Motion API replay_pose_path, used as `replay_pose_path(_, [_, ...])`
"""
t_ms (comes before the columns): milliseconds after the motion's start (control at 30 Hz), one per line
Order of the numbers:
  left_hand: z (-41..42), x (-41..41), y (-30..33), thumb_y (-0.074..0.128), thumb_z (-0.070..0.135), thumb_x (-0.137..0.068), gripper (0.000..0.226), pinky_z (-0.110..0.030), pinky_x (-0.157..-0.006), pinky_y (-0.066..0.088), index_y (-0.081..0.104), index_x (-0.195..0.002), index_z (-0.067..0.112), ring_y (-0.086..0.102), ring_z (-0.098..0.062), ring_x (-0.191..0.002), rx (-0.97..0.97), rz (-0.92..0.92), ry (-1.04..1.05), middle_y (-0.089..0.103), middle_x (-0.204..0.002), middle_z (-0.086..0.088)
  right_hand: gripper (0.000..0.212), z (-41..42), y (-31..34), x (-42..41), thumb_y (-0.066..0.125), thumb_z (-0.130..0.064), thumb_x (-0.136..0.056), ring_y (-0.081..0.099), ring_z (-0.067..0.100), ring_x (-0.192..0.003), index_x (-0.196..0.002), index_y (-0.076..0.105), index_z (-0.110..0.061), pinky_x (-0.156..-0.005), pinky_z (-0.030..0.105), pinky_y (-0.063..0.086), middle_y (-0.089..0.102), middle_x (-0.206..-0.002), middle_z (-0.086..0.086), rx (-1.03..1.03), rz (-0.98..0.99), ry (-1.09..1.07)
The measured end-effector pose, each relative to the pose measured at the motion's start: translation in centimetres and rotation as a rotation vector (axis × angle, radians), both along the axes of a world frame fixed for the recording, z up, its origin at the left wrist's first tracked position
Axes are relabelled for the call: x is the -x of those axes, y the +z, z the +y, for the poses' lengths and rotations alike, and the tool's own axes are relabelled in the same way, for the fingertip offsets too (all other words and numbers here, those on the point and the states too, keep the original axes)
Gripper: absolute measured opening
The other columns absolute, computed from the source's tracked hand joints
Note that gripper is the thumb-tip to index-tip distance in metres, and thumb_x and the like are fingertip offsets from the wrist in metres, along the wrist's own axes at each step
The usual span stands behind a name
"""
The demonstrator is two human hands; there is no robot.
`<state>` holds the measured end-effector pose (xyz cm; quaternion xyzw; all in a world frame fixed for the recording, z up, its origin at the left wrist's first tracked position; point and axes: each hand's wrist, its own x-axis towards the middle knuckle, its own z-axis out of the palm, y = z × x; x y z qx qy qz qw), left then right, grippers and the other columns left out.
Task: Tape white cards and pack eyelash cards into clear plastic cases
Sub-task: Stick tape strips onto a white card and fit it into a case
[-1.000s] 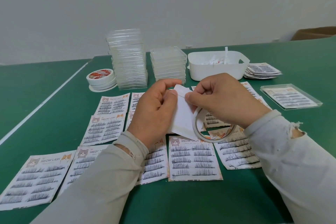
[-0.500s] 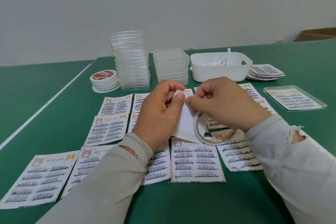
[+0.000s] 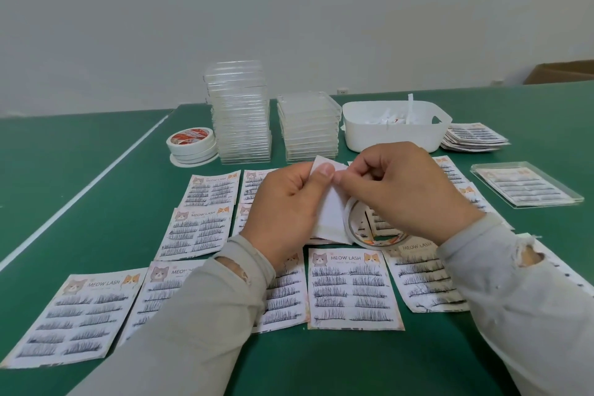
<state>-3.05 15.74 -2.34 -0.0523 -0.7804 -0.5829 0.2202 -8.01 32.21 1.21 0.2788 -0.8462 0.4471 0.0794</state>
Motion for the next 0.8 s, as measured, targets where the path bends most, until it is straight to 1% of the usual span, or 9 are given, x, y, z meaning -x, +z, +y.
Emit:
replay_pose_path(100, [-0.2,-0.1,0.6,0.054,0.026,-0.105,0.032,-0.035,-0.061,0.049,0.075,-0.087,0.009,0.060,-0.027,-0.067,0.045,0.061,0.039,0.070,-0.076,-0.012,0.023,0.0,0.5,-0.3,0.077,-0.041,-0.084,0.053,0.012,-0.040,-0.072,0.078,-0.021,-0.040,0.025,0.042,0.070,-0.058,-0.003,0.079,-0.069,0.043])
replay_pose_path(167, [-0.5,-0.2,0.7,0.054,0.025,-0.105,0.031,-0.040,-0.065,0.051,0.077,-0.090,0.010,0.064,-0.032,-0.076,0.042,0.077,0.038,0.072,-0.080,-0.013,0.019,-0.1,0.7,-0.6,0.076,-0.045,-0.082,0.067,0.032,-0.061,-0.075,0.079,-0.028,-0.058,0.040,0.054,0.074,-0.064,-0.002,0.084,-0.097,0.052])
replay_pose_path(233, [-0.5,-0.3,0.7,0.054,0.025,-0.105,0.032,-0.041,-0.065,0.051,0.076,-0.089,0.008,0.064,-0.031,-0.075,0.060,0.080,0.043,0.071,-0.079,-0.012,0.019,-0.2,0.7,-0.7,0.076,-0.048,-0.081,0.069,0.038,-0.072,-0.076,0.079,-0.030,-0.069,0.045,0.058,0.075,-0.067,0.001,0.077,-0.112,0.045])
replay_pose_path(300, [-0.4,-0.4,0.6,0.054,0.024,-0.105,0.031,-0.037,-0.063,0.050,0.076,-0.087,0.011,0.064,-0.026,-0.072,0.066,0.076,0.045,0.071,-0.077,-0.009,0.023,-0.2,0.7,-0.6,0.076,-0.047,-0.083,0.070,0.032,-0.066,-0.074,0.079,-0.026,-0.062,0.042,0.057,0.075,-0.067,-0.002,0.060,-0.131,0.029])
replay_pose_path(333, [-0.4,-0.4,0.6,0.054,0.024,-0.105,0.031,-0.036,-0.063,0.050,0.076,-0.087,0.012,0.063,-0.025,-0.071,0.064,0.071,0.045,0.071,-0.077,-0.008,0.025,-0.1,0.7,-0.5,0.076,-0.046,-0.084,0.067,0.024,-0.056,-0.073,0.079,-0.024,-0.052,0.035,0.054,0.075,-0.066,-0.004,0.053,-0.138,0.023])
replay_pose_path(433, [-0.5,-0.4,0.8,0.053,0.027,-0.105,0.032,-0.039,-0.066,0.053,0.075,-0.090,0.011,0.065,-0.025,-0.072,0.017,0.042,0.064,0.072,-0.080,-0.009,0.030,-0.1,0.9,-0.6,0.078,-0.045,-0.083,0.044,0.002,-0.034,-0.067,0.078,-0.020,-0.039,0.013,0.033,0.068,-0.053,-0.005,0.036,-0.157,-0.027])
replay_pose_path(567, [-0.8,-0.3,0.8,0.054,0.029,-0.104,0.028,-0.049,-0.077,0.058,0.077,-0.098,0.015,0.070,-0.033,-0.087,-0.086,-0.018,0.071,0.076,-0.090,-0.011,0.033,0.2,0.8,-0.3,0.078,-0.042,-0.085,0.037,0.003,-0.031,-0.067,0.075,-0.015,-0.036,0.011,0.027,0.055,-0.043,-0.009,0.051,-0.171,-0.054])
replay_pose_path(700, [-1.1,0.0,0.7,0.056,0.030,-0.103,0.027,-0.037,-0.071,0.059,0.078,-0.095,0.017,0.071,-0.018,-0.079,-0.174,-0.035,0.092,0.077,-0.090,-0.009,0.035,0.3,0.4,0.0,0.076,-0.044,-0.086,0.039,0.003,-0.032,-0.069,0.073,-0.013,-0.036,0.010,0.027,0.050,-0.041,-0.013,0.049,-0.134,-0.083])
replay_pose_path(800, [-1.1,0.1,0.8,0.056,0.028,-0.104,0.027,-0.033,-0.072,0.059,0.079,-0.090,0.023,0.072,-0.016,-0.082,-0.268,-0.046,0.057,0.078,-0.091,-0.007,0.035,0.5,0.2,0.4,0.077,-0.041,-0.086,0.036,0.003,-0.033,-0.070,0.070,-0.010,-0.037,0.009,0.026,0.046,-0.040,-0.013,0.074,-0.135,-0.104])
